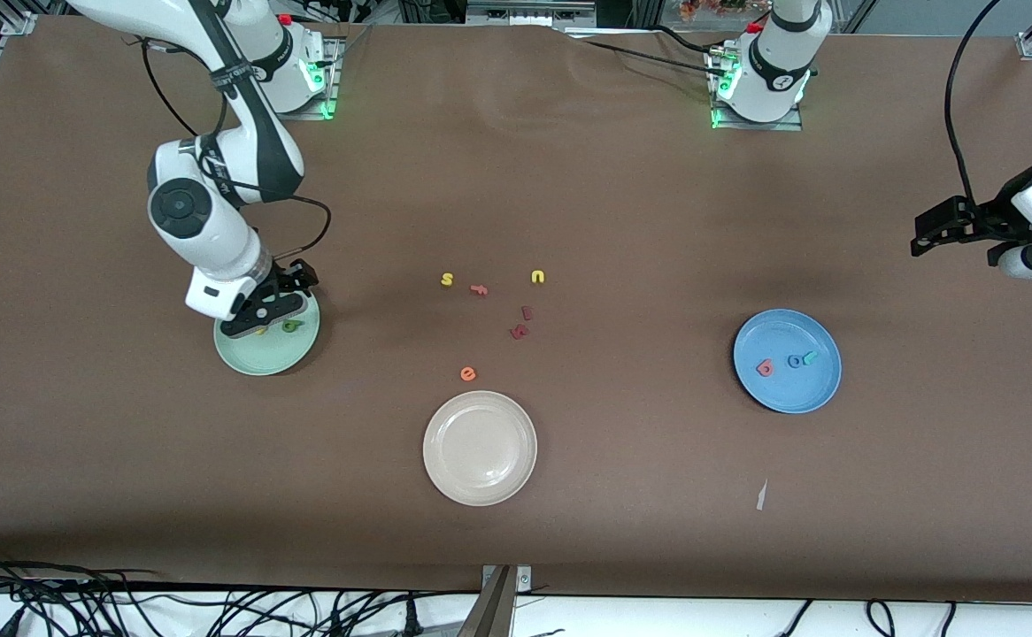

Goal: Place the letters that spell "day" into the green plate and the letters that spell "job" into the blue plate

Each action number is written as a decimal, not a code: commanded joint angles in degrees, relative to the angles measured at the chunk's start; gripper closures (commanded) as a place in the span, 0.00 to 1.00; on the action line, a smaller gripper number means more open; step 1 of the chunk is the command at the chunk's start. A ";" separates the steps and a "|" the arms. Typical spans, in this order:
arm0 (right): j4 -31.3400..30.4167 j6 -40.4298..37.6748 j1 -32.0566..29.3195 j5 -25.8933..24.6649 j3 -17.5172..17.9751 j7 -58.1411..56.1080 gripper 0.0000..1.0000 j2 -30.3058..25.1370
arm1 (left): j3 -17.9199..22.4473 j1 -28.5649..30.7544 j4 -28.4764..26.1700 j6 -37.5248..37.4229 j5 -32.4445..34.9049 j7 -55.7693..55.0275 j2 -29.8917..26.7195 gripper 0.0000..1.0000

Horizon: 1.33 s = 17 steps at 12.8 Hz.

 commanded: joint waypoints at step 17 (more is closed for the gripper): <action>32.05 -46.70 -0.10 4.39 -6.47 8.24 0.00 -11.24 | 0.05 0.19 -0.76 0.73 -0.93 1.47 -0.26 0.00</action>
